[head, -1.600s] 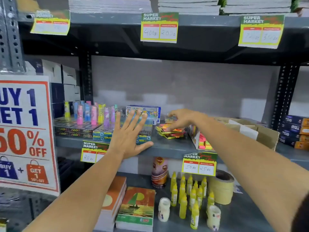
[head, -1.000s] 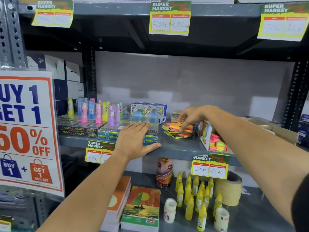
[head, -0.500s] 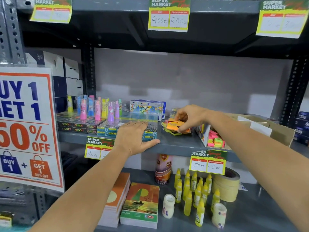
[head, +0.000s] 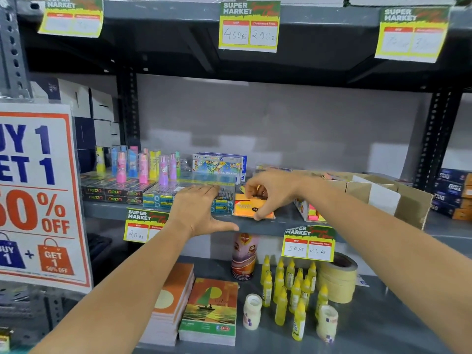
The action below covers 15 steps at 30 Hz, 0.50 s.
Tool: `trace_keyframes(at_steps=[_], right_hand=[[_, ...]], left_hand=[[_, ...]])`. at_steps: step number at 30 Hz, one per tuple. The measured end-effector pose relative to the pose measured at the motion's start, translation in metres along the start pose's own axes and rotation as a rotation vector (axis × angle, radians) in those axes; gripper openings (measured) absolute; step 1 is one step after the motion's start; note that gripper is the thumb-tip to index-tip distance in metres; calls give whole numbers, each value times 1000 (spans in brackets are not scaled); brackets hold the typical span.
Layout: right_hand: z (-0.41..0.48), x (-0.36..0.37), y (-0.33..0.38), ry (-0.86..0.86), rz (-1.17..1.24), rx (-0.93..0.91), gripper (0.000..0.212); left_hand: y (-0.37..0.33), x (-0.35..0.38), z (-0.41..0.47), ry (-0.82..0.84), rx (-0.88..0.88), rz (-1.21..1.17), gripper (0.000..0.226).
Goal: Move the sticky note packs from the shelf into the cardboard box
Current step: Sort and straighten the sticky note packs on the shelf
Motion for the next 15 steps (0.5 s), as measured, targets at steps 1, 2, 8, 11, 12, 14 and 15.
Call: trace_keyframes(at_steps=[1,2,8,11,12,14,15], right_hand=[[-1,2,0,7,-9,-5,48],[-2,4,-2,15,-17,-4,48],[-6,13,-4,1,23,-23,42],[-2,16,-4,13,51,-35,39],[-1,17,-4,29,65,-30,39],[0,18,-7,60,90,-14,40],[1,18,-8,76,108,2,40]], left_hand=[[0,0,0,3,0,4,122],[0,1,0,8,0,10,122],[1,1,-1,2,-10,19,122],[1,0,-2,-3,-8,13,119],[1,0,-2,-5,-9,6,119],[0,-1,-2,-10,-9,-11,118],[0,-2,-3,-11,-8,-18,118]])
Point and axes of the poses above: each hand's wrist, its own z-axis towards the middle knuckle, its own x-axis out of the palm, y = z × x, the point moved 10 cm from there along z, towards the middle knuckle, and after that the axes turned 9 degrees about -y, right-handed, at the moved point
